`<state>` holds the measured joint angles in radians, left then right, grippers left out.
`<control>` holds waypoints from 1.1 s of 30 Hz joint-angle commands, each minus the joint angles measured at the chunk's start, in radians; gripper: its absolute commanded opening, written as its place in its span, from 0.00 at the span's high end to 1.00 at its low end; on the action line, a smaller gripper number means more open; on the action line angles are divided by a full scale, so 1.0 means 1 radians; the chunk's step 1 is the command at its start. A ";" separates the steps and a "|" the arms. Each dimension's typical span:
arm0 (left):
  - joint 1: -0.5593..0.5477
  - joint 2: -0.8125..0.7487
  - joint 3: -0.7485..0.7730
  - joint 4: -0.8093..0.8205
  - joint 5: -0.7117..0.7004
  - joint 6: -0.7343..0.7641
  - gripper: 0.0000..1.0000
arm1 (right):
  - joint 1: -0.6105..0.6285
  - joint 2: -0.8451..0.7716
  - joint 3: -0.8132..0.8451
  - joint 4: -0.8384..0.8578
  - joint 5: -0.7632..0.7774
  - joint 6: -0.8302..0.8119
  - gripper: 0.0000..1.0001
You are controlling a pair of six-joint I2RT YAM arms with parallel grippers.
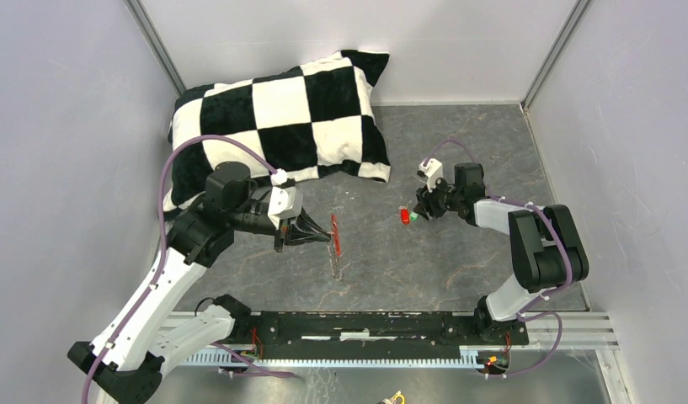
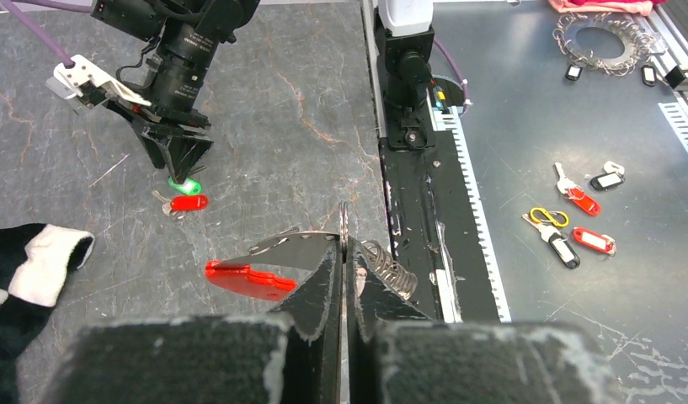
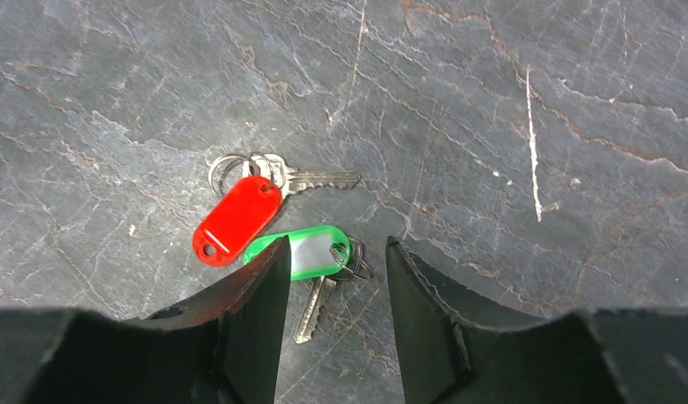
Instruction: Put the keys on the keyring
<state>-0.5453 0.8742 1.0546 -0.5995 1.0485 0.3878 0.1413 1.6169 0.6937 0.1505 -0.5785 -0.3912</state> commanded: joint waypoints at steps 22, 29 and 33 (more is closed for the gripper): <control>0.001 -0.024 0.062 0.006 0.044 0.029 0.98 | -0.014 -0.006 0.060 -0.060 0.055 0.008 0.98; 0.001 -0.022 0.063 0.006 0.048 0.033 0.98 | -0.006 -0.061 0.008 -0.024 -0.019 0.075 0.99; 0.001 -0.025 0.062 0.006 0.050 0.033 0.98 | 0.016 -0.112 -0.041 0.006 -0.051 0.117 0.99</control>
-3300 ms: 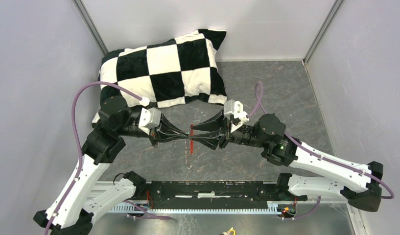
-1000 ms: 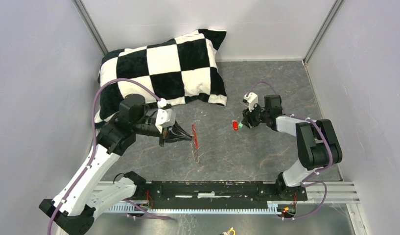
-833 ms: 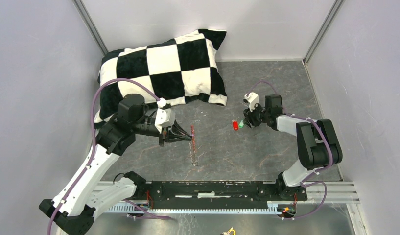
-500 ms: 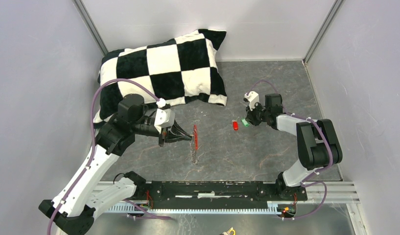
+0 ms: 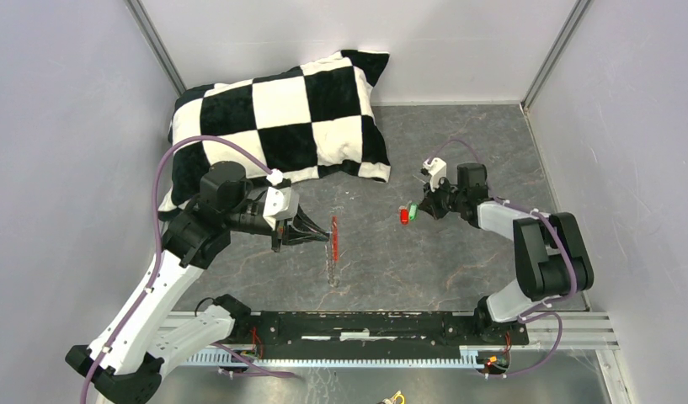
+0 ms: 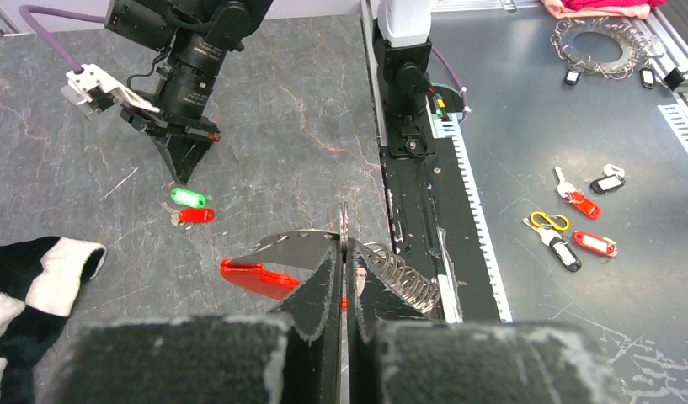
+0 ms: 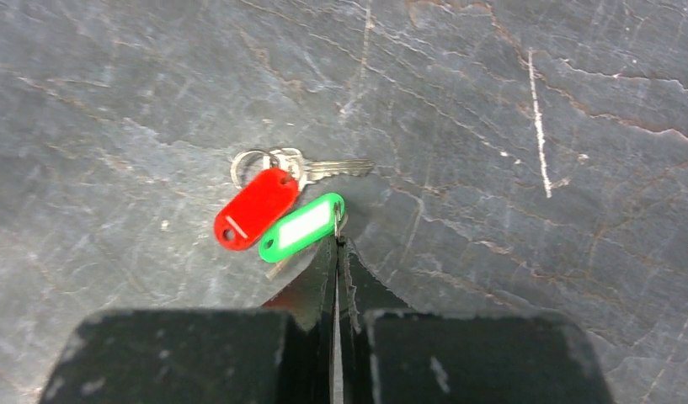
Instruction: Put the keys on the keyring
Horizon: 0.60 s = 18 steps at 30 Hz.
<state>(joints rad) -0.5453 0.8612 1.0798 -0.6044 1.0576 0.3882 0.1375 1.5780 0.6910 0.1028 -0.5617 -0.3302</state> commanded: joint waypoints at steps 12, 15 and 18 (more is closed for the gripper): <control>0.001 -0.005 0.008 0.011 0.099 0.038 0.98 | 0.329 -0.532 -0.195 0.049 0.071 0.097 0.99; 0.001 0.001 0.005 0.009 0.116 0.040 0.98 | 0.400 -0.603 -0.214 0.008 0.095 0.120 0.99; 0.000 0.000 0.002 0.009 0.127 0.041 0.98 | 0.483 -0.616 -0.249 -0.009 0.132 0.157 0.99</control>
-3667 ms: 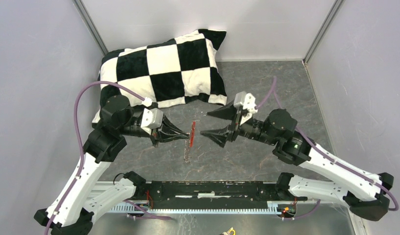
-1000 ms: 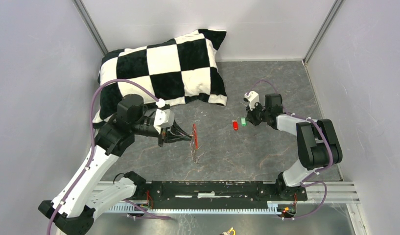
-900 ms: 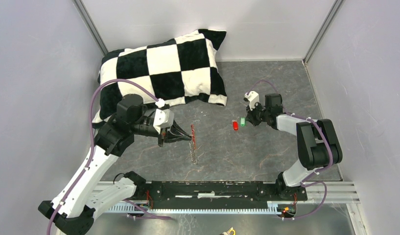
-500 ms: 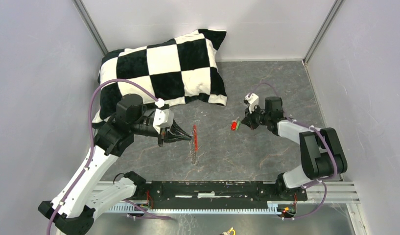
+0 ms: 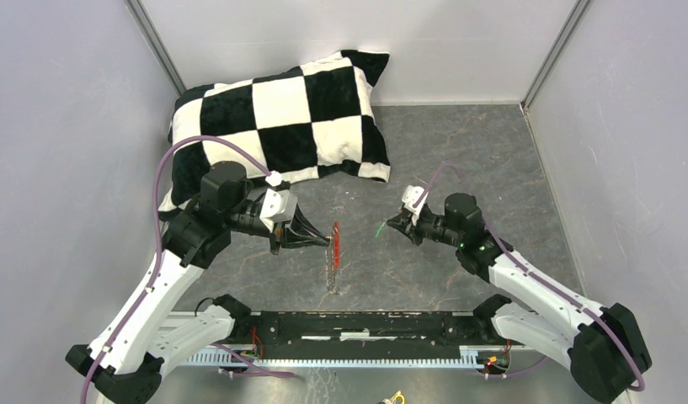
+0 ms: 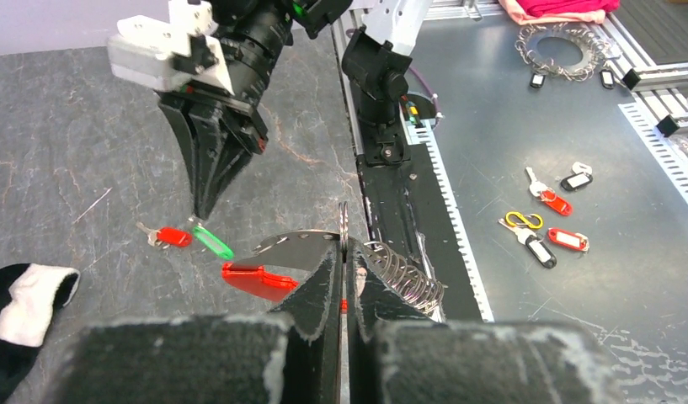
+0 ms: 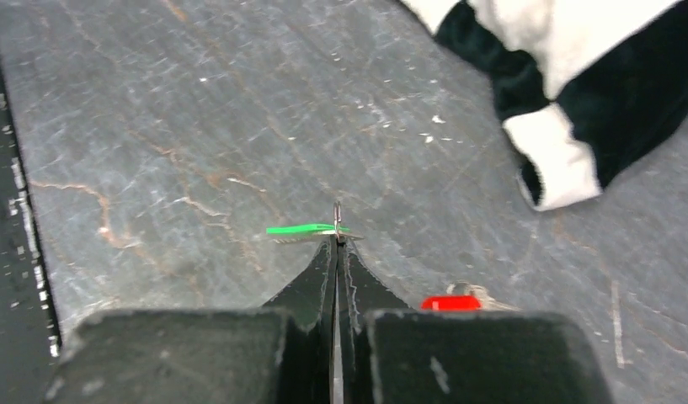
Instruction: Put the keys on the keyring
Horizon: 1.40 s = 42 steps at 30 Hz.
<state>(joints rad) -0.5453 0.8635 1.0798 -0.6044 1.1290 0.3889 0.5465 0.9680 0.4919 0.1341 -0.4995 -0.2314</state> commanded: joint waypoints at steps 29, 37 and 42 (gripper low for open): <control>0.001 -0.010 0.016 -0.034 0.040 0.057 0.98 | 0.205 0.409 0.064 -0.094 0.173 0.127 0.90; 0.001 -0.006 0.019 -0.035 0.037 0.064 0.98 | 0.205 0.434 0.066 -0.099 0.168 0.122 0.73; 0.001 -0.008 0.022 -0.035 0.034 0.062 0.98 | 0.205 0.431 0.072 -0.094 0.160 0.114 0.68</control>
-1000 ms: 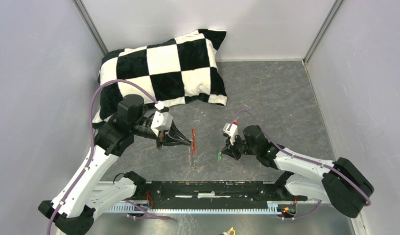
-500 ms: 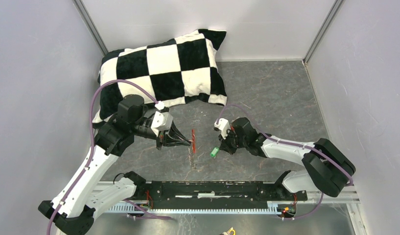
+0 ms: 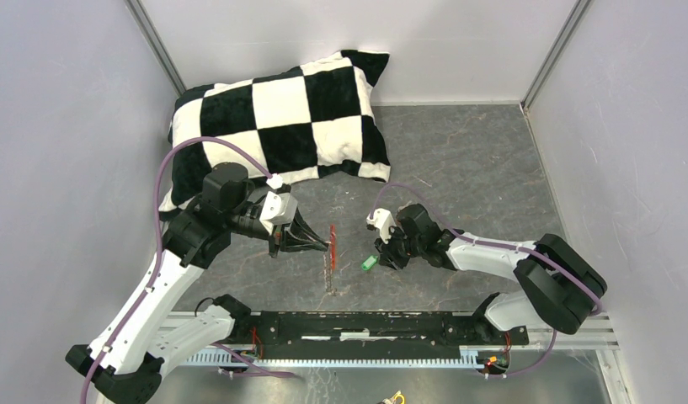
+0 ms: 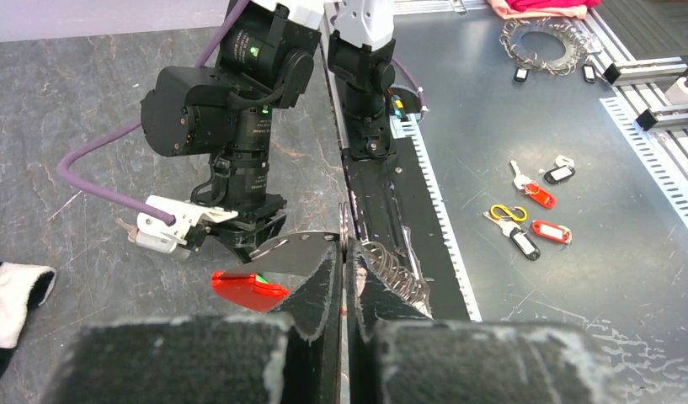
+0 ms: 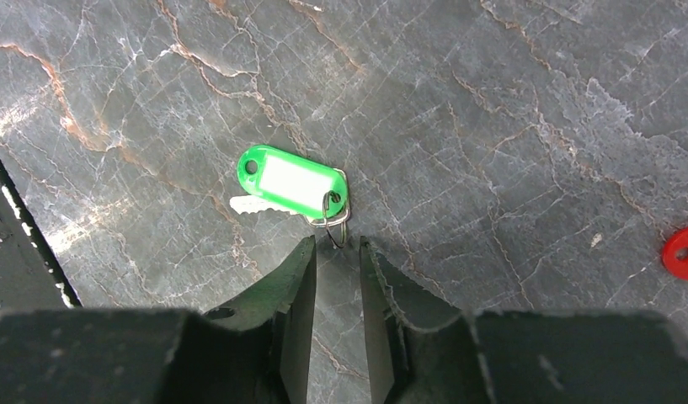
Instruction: Put the keys on the keyring
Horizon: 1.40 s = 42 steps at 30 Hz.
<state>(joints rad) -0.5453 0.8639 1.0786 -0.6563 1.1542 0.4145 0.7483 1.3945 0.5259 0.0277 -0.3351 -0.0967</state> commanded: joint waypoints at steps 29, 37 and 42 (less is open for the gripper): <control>0.001 -0.013 0.036 0.003 0.007 0.050 0.98 | 0.003 -0.001 0.052 0.053 -0.024 -0.023 0.60; 0.000 -0.015 0.043 0.003 0.003 0.051 0.98 | 0.002 0.035 0.080 0.028 -0.048 -0.049 0.76; 0.001 -0.022 0.050 0.004 -0.006 0.050 0.98 | 0.003 0.049 0.085 0.004 -0.071 -0.066 0.72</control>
<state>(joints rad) -0.5453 0.8608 1.0824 -0.6575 1.1526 0.4294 0.7483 1.4334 0.5743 0.0433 -0.3729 -0.1333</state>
